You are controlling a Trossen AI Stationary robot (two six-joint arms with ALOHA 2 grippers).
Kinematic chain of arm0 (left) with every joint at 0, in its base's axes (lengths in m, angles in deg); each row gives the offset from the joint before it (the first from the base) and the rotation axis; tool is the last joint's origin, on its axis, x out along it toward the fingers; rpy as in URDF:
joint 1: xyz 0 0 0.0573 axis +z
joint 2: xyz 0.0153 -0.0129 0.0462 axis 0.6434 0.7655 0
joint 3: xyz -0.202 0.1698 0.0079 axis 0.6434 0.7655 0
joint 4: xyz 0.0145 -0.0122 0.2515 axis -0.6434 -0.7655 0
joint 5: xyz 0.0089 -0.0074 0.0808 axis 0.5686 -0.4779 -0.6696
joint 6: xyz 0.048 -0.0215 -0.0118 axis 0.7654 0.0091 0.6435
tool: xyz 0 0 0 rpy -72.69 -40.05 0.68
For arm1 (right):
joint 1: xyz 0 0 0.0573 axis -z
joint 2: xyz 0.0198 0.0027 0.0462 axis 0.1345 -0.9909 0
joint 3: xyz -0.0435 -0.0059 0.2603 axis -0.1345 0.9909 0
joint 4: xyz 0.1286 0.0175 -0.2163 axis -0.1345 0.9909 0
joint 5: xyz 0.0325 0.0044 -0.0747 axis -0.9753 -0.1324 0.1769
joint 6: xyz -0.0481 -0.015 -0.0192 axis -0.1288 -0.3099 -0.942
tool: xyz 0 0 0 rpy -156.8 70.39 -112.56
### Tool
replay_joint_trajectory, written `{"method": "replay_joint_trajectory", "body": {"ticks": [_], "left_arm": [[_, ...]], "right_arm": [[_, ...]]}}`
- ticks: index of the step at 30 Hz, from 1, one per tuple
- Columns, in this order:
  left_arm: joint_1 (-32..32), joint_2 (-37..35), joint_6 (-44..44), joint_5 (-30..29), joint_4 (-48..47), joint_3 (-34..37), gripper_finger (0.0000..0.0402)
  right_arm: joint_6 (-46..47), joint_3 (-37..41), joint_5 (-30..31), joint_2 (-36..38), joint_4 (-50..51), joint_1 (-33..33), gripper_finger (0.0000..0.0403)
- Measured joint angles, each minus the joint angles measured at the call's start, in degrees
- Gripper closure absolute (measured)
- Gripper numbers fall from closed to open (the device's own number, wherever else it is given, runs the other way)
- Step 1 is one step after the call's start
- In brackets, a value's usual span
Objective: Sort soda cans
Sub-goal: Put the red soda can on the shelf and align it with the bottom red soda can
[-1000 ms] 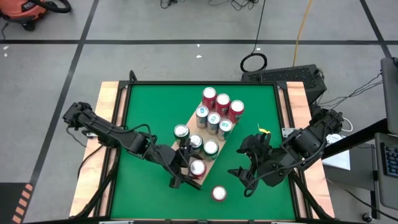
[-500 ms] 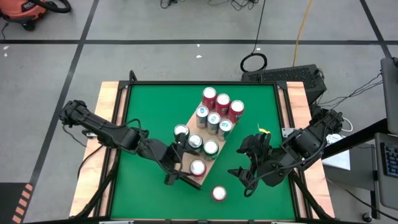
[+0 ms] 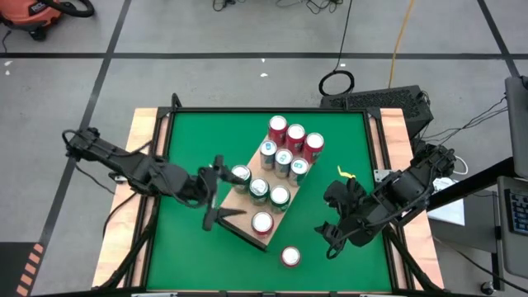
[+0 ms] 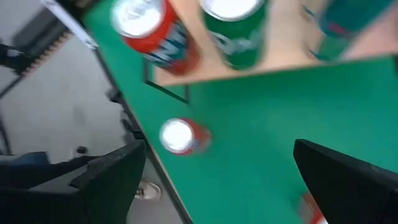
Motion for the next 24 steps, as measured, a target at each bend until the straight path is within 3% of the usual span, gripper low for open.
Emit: {"method": "replay_joint_trajectory", "body": {"ticks": [4,9,19,24], "left_arm": [[0.6,-3.0,-1.6,-3.3,-1.7,0.0,0.0059],[2.3,-6.7,-5.7,-3.0,-5.8,0.0,0.0059],[6.8,-12.7,-8.4,8.0,-11.6,0.0,0.0059],[8.7,-14.5,-9.8,13.0,-11.1,0.0,0.0059]], "right_arm": [[1.8,0.7,-2.0,0.1,2.0,0.0,0.0003],[2.5,1.3,-2.4,0.2,2.2,0.4,0.0003],[1.1,2.0,-3.0,0.2,2.1,4.8,0.0011],[-11.3,2.1,-6.6,0.2,2.1,7.2,0.0011]]}}
